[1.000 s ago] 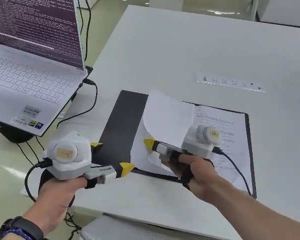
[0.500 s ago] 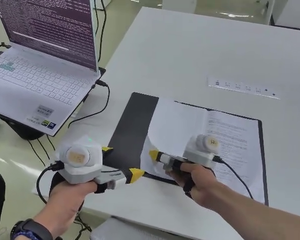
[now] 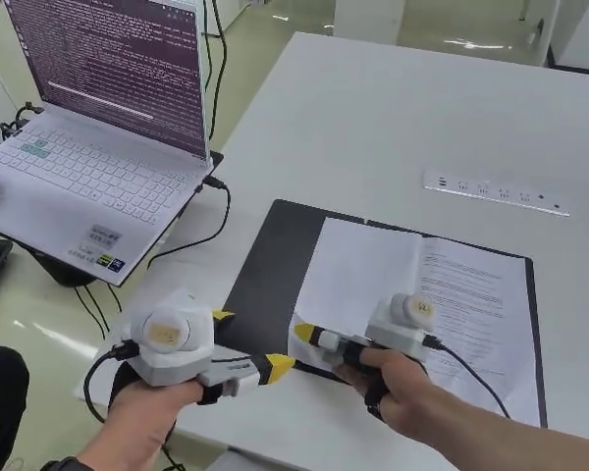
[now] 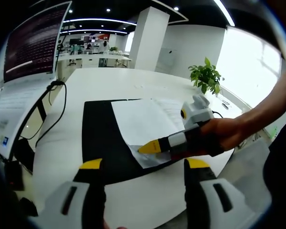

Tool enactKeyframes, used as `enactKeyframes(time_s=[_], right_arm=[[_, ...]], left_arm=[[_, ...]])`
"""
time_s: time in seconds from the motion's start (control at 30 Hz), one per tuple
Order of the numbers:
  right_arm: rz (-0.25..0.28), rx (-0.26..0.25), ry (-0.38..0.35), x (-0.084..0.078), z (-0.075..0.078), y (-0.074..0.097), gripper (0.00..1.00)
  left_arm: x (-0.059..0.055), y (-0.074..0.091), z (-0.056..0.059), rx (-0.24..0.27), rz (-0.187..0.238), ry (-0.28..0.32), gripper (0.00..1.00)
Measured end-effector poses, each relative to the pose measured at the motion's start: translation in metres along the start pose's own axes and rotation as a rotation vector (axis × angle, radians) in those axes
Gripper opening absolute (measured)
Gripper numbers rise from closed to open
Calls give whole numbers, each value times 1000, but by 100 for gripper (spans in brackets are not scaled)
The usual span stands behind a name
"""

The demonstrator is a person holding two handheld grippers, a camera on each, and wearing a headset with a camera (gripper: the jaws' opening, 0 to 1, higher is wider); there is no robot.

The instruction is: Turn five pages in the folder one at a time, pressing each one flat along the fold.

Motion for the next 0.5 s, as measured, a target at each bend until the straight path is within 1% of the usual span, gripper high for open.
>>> enactKeyframes(time_s=[0.13,0.2,0.37,0.47,0.5], right_arm=[[7,37,27,0,-4,1,32],[4,41,47,-2,-6,3,34],[8,64,70,-7,-9,13,40],[30,75,108,-2,-9,25,43],[36,77,111,-1,-8,29,43]], left_arm=[[-2,-2,1,-4,-7,-1,67],[-1,-3,3,-8,-7,-3,67],[0,-5,5,-10,-1,-4,67],[-1,-6,6,-12,-3,-6,67],[-1,-6,6,-13,-3,-5,67]])
Point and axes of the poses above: the centre of the closed fingertips' face, and the gripper's own axes: y roughly backward along the fingers, z roughly to its right, x roughly out of its top, the point moved 6 cm from there along y, roughly backward along the fingers, and after that the axes turned 15 degrees about -x, right-handed, at the moved point
